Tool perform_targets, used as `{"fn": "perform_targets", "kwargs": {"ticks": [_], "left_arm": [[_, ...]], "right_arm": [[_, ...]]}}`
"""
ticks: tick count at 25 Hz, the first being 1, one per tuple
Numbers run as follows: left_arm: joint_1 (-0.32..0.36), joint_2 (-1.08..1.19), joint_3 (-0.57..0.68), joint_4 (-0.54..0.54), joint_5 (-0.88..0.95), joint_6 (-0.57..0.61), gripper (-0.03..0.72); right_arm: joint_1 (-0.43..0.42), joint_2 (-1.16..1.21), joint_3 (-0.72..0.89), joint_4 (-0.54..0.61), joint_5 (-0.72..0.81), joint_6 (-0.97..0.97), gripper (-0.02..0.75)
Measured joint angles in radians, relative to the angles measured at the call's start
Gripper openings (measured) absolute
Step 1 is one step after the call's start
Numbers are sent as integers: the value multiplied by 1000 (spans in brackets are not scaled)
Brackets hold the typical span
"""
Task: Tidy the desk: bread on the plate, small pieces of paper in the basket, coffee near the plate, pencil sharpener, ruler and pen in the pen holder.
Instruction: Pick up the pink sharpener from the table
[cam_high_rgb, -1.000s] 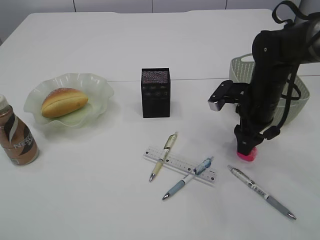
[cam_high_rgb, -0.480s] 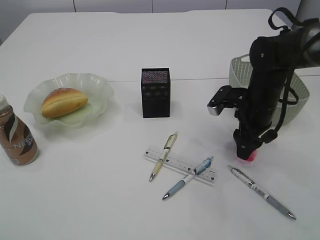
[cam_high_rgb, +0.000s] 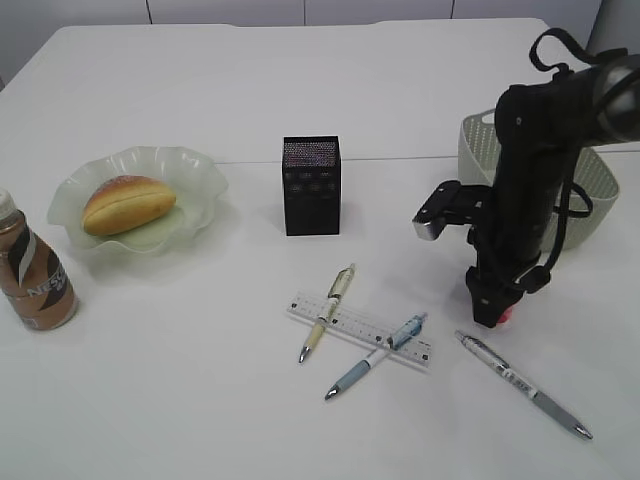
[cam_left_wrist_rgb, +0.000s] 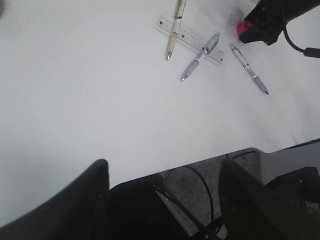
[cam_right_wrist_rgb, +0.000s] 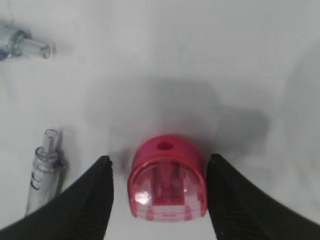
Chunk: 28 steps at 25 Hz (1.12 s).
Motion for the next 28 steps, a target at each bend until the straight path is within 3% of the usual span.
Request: {"fn": "perform_targets", "kwargs": {"ticks": [28], "left_arm": [[0, 0, 0, 0, 0, 0, 497]], "right_arm": [[0, 11, 0, -8, -16, 0, 464]]}}
